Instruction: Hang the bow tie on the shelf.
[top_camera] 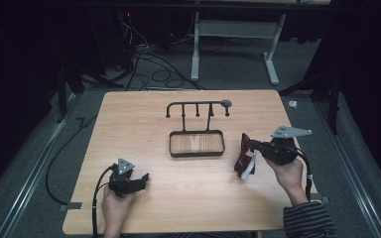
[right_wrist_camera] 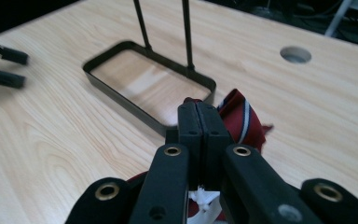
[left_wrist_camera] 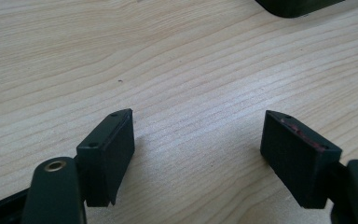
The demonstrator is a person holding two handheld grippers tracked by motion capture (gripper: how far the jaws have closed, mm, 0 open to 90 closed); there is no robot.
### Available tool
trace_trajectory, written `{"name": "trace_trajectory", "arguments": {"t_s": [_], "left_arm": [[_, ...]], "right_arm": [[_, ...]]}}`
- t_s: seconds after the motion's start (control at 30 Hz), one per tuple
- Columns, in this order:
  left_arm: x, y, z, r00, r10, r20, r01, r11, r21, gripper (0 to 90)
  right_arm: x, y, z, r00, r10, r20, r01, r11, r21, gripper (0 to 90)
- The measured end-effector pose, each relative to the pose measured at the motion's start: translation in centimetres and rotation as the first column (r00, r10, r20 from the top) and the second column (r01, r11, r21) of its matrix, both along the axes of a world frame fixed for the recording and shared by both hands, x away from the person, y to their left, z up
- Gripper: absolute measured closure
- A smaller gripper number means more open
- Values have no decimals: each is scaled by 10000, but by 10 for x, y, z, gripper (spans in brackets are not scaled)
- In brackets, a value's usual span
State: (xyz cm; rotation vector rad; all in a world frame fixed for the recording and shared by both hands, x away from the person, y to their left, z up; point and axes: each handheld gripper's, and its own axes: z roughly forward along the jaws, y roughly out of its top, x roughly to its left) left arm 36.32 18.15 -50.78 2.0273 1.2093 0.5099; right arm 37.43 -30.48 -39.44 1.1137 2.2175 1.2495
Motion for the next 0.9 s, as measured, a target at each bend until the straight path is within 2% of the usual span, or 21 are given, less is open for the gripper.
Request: {"name": "trace_trajectory", "arguments": {"t_s": [0.07,0.2,0.57,0.73,0.9], "left_arm": [[0,0,0,10000,3,4,-3,10000,1,264],[0,0,0,10000,0,0,0,10000,4,264],[1,0,0,10000,20,-25,-20,10000,-10,265],[1,0,0,10000,20,-21,-20,10000,11,265],[1,0,0,10000,21,-7,-21,10000,5,265]], "right_arm": [[-1,1,10,9997,165,152,-167,9998,117,900],[1,4,19,9991,357,240,-359,9993,79,900],[2,15,38,9951,849,515,-855,9963,108,900],[3,16,44,9937,984,542,-1001,9945,305,900],[3,20,49,9911,1189,599,-1206,9924,259,900]]}}
